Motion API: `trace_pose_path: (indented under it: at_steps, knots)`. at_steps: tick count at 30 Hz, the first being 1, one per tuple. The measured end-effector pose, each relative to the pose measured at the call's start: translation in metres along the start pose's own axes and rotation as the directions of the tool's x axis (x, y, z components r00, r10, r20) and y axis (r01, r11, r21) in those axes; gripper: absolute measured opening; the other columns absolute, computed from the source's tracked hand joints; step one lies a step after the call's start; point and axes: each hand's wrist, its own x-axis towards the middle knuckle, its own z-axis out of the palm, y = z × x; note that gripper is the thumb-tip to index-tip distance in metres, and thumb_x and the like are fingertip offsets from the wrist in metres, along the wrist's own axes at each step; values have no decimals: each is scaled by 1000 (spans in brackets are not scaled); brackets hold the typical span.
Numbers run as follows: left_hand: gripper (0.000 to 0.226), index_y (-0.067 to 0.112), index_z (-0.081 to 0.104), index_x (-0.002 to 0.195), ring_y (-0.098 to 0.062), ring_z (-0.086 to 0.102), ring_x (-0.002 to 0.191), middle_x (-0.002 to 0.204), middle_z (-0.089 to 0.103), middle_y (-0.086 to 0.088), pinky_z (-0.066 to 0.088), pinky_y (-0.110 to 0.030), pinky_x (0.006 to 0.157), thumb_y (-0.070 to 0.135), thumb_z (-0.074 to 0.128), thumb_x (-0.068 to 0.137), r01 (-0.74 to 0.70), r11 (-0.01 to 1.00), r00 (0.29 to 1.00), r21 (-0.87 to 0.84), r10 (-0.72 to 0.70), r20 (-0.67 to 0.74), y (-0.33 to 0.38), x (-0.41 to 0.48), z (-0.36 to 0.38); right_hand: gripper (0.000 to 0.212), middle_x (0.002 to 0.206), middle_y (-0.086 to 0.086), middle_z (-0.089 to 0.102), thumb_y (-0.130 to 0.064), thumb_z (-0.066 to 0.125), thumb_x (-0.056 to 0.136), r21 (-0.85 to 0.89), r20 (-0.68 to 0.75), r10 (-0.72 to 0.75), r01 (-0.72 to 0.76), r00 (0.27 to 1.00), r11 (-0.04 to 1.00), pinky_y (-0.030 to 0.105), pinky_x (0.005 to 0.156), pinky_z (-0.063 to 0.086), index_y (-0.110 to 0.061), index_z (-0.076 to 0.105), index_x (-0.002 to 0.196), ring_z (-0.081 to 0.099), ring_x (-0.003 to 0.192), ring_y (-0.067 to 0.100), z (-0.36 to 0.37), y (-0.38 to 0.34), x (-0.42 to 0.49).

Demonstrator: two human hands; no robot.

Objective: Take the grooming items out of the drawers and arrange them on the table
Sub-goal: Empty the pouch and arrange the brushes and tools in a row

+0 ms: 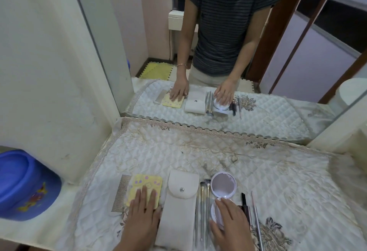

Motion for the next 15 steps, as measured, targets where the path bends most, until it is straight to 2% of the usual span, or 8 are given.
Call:
trace_pose_path:
  at_steps: [3,6,8,9,10,12,14,15]
  knots:
    - [51,31,11,145,-11,-12,143,157,-2,4,-7,-21,111,46,8,97,27,1000,994,0,-27,105,10,-5,0,58,106,2,70,-63,12,85,4,30,16,-17,999,1000,26,83,38,-25,48,112,48,103,11,-1,1,-2]
    - [54,25,46,130,-7,-12,142,138,50,-3,-5,-19,111,44,8,98,64,998,976,1,-62,211,11,-4,-4,59,107,2,69,-64,12,85,-1,20,38,-38,999,999,31,84,47,-25,47,112,48,103,11,0,3,-2]
    - [66,12,46,132,-2,-14,140,139,47,-8,-2,-19,110,50,6,95,104,993,987,-62,-96,126,2,-2,-15,59,108,4,67,-64,13,86,-13,46,51,-51,998,999,37,75,56,-23,48,112,46,103,14,-5,0,0]
    - [76,10,37,138,-2,-14,140,147,34,-8,-1,-21,111,57,3,89,129,986,992,-102,-129,9,-4,1,-18,57,111,5,64,-63,18,86,-24,53,54,-52,997,998,41,72,57,-22,48,113,45,104,15,-7,0,1]
    - [86,12,24,144,-5,-12,141,153,18,-8,-1,-25,113,63,-2,79,177,971,983,-159,-183,-24,-10,3,-23,54,113,5,62,-62,29,84,-42,47,51,-49,998,998,43,70,56,-20,49,113,44,104,17,-8,1,0]
    - [98,15,14,146,-16,-5,144,156,5,-8,-2,-31,115,68,-10,67,244,961,969,-132,-237,66,-23,3,-30,65,112,8,64,-60,48,64,-70,75,65,-59,995,996,44,67,56,-17,49,113,43,103,18,-10,3,-1]
    - [101,7,29,142,-23,9,142,152,23,-13,-8,-26,113,72,-10,76,240,970,964,-37,-234,130,-30,5,-26,74,106,11,69,-59,57,52,-93,116,105,-94,988,991,39,66,57,-17,52,112,44,102,17,-9,5,-3]
    - [97,3,38,137,-22,18,139,146,35,-13,-12,-21,111,69,-8,82,253,967,943,-24,-241,228,-30,5,-25,76,106,10,70,-59,58,50,-111,131,116,-102,985,989,37,67,57,-16,54,113,47,104,18,-10,4,-4]
